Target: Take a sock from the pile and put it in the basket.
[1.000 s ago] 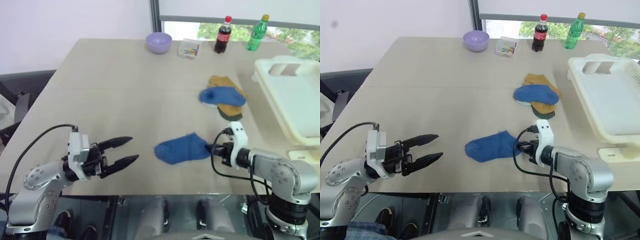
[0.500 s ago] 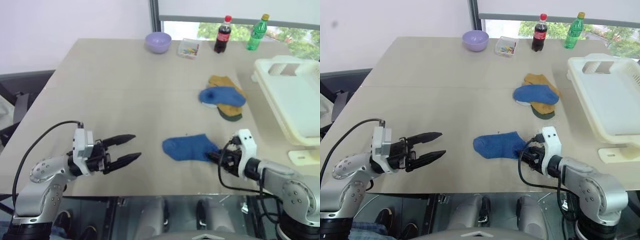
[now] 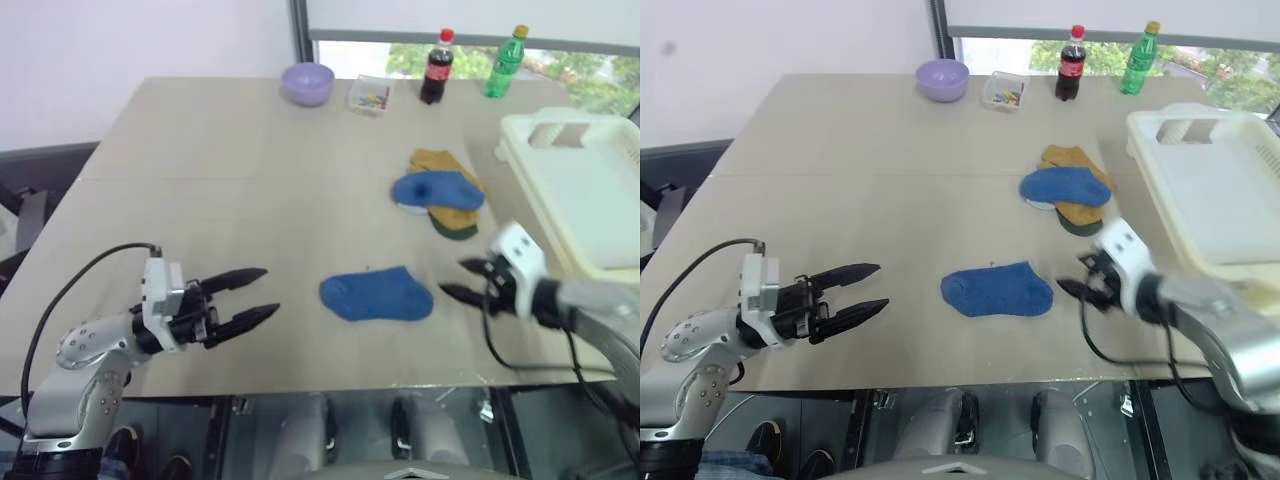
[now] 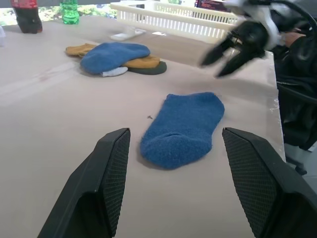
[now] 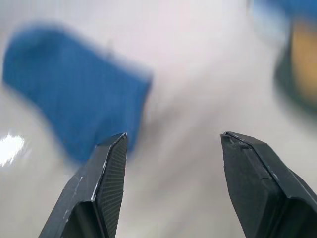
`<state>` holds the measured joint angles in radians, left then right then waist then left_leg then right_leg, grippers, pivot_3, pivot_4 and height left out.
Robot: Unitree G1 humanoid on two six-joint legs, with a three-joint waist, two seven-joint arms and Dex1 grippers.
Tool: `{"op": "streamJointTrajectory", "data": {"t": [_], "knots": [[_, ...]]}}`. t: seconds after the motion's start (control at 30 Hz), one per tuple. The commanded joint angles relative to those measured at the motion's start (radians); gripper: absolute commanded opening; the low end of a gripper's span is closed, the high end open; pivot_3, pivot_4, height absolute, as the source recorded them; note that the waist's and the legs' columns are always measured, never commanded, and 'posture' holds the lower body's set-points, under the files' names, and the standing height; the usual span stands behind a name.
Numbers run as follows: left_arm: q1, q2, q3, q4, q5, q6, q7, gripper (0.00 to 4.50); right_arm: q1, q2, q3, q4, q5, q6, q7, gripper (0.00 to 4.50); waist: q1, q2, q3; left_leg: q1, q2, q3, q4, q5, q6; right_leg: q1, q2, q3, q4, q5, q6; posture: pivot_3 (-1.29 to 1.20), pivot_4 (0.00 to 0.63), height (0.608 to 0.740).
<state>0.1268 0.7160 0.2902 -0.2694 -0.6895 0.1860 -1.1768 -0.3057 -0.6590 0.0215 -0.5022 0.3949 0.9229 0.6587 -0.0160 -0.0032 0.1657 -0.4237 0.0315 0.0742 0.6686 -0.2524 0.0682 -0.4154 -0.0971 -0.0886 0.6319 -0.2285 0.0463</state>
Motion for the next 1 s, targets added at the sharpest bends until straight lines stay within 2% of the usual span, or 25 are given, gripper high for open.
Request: {"op": "streamJointTrajectory", "data": {"t": [0.03,0.2,0.37,0.7,0.73,0.77,0.87,0.93,1.0], "knots": [[-0.011,-0.009,0.028,-0.026,-0.005,-0.017,0.019,3.17,-0.165,0.077,0.148,0.19,-0.161,-0.167,-0.075,3.07,0.003,0.0,0.0,-0.001,0.0,0.0,0.0,0.0,0.0,-0.001,0.001,0.0,0.0,0.0,0.0,0.0,0.15,0.733],[-0.021,-0.024,0.04,-0.024,-0.001,-0.023,0.041,3.17,-0.451,0.253,0.318,0.693,-0.421,-0.413,-0.248,3.07,0.004,0.0,0.001,-0.008,-0.001,0.001,0.001,0.005,-0.007,-0.006,0.001,0.001,0.003,0.005,-0.001,0.0,0.15,0.733],[0.018,-0.03,0.058,-0.057,-0.005,-0.029,0.056,3.17,-0.605,0.372,0.326,1.034,-0.503,-0.562,-0.318,3.07,0.0,0.0,0.001,-0.008,-0.002,0.003,0.001,0.005,-0.007,-0.006,0.001,0.002,0.002,0.005,-0.001,0.0,0.15,0.733],[0.065,-0.047,0.07,-0.088,-0.001,-0.042,0.082,3.17,-0.665,0.399,0.31,1.21,-0.589,-0.653,-0.342,3.07,0.0,0.001,0.001,-0.006,-0.001,0.002,0.001,0.007,-0.01,-0.006,0.001,0.002,0.006,0.005,-0.001,0.0,0.15,0.733],[0.065,-0.048,0.069,-0.088,0.0,-0.043,0.084,3.17,-0.668,0.403,0.306,1.215,-0.593,-0.655,-0.344,2.56,0.0,0.001,0.001,-0.006,-0.001,0.002,0.001,0.007,-0.01,-0.006,0.001,0.002,0.007,0.005,-0.001,0.0,0.15,0.733],[0.065,-0.049,0.068,-0.088,0.0,-0.043,0.084,3.17,-0.671,0.404,0.307,1.217,-0.603,-0.654,-0.348,2.32,0.0,0.001,0.001,-0.005,-0.001,0.002,0.001,0.007,-0.011,-0.006,0.001,0.002,0.008,0.005,-0.001,0.0,0.15,0.733],[0.06,-0.05,0.062,-0.086,0.003,-0.044,0.086,3.17,-0.676,0.404,0.311,1.224,-0.634,-0.653,-0.362,1.1,-0.001,0.001,0.001,-0.004,0.0,0.002,0.001,0.008,-0.012,-0.006,0.002,0.003,0.01,0.005,-0.001,0.0,0.15,0.733],[0.057,-0.051,0.06,-0.084,0.004,-0.046,0.085,3.17,-0.675,0.403,0.307,1.217,-0.649,-0.656,-0.368,0.13,-0.002,0.001,0.001,-0.004,0.001,0.002,0.001,0.009,-0.013,-0.006,0.003,0.003,0.01,0.005,-0.001,0.0,0.15,0.733],[0.052,-0.053,0.055,-0.083,0.005,-0.046,0.086,3.17,-0.673,0.404,0.297,1.211,-0.649,-0.653,-0.364,0.05,-0.002,0.001,0.001,-0.004,0.001,0.002,0.001,0.009,-0.013,-0.006,0.004,0.003,0.01,0.005,-0.001,0.0,0.15,0.733]]}}
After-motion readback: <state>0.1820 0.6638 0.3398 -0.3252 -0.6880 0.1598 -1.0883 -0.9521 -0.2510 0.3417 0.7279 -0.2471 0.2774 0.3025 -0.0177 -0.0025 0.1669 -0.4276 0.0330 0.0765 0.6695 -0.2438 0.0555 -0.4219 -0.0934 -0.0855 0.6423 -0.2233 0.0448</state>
